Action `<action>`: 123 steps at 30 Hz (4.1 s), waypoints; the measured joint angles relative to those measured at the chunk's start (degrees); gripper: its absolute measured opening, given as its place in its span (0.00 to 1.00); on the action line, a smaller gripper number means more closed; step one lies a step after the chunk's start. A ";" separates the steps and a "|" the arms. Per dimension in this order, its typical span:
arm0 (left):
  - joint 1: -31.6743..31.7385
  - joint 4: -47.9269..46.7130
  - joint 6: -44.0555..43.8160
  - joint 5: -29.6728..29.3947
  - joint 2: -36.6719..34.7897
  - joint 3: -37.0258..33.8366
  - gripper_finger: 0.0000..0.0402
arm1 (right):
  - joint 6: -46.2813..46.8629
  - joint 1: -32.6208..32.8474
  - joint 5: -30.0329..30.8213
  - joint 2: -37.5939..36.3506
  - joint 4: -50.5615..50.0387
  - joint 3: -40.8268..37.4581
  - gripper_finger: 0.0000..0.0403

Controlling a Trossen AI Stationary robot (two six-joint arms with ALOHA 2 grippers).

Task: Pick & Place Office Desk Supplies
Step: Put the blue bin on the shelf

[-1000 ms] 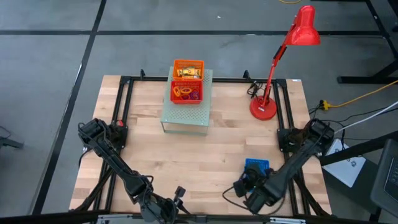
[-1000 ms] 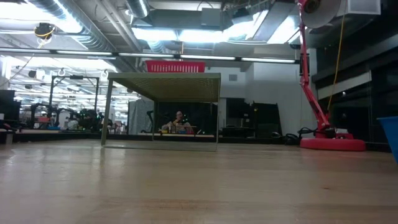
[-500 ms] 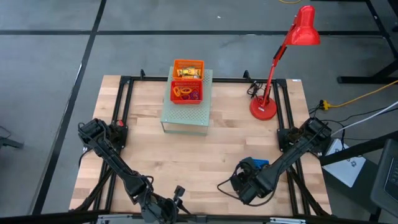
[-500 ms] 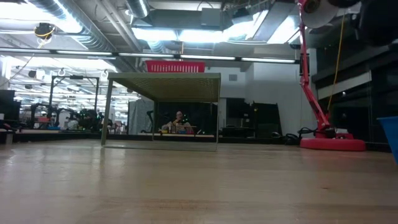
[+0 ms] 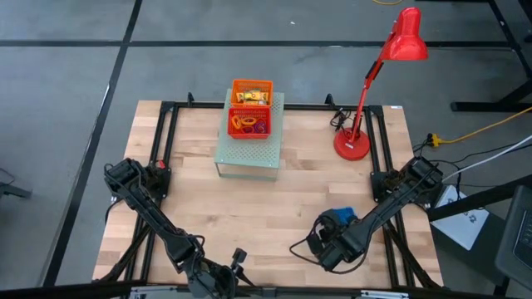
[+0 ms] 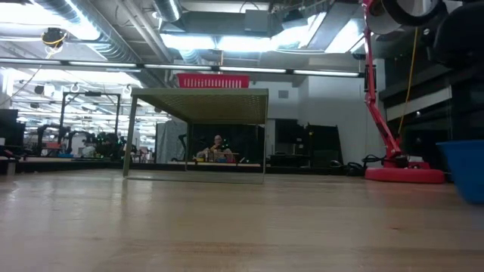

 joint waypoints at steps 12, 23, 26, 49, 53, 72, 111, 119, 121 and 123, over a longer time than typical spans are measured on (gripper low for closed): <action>0.00 -0.02 -0.01 0.02 0.00 0.00 0.32 | -4.54 -0.03 0.60 -0.02 -1.19 1.61 0.02; 0.00 0.79 0.07 0.04 0.00 0.00 0.32 | -24.52 -2.56 15.82 -0.04 -12.26 22.41 0.02; 0.00 1.86 0.00 0.04 0.00 -0.02 0.32 | -39.33 -5.38 16.72 -0.07 -11.87 27.08 0.02; 0.61 4.67 -3.43 -8.04 0.00 -0.02 0.32 | -103.94 -28.69 4.43 3.61 -0.20 36.83 0.02; 0.76 4.70 -3.82 -11.66 0.00 -0.02 0.32 | -110.42 -31.50 3.35 4.81 2.78 36.83 0.02; 7.72 4.72 -10.10 -19.91 0.00 -0.02 0.32 | -122.15 -35.23 -2.88 4.83 3.62 37.57 0.02; 1.60 20.40 10.17 -21.15 -0.95 -0.04 0.32 | -122.92 -38.37 -5.81 18.06 -6.33 64.15 0.02; -6.82 17.09 1.81 -35.84 -0.04 -0.04 0.32 | -122.72 -38.93 -6.02 18.07 -7.18 65.00 0.02; -7.02 14.95 -0.56 -35.97 -0.09 -0.02 0.32 | -122.50 -39.39 -6.15 18.10 -7.15 65.00 0.02; -6.67 13.49 -1.71 -35.83 -0.07 -0.04 0.32 | -122.09 -39.80 -6.16 18.34 -6.85 65.00 0.02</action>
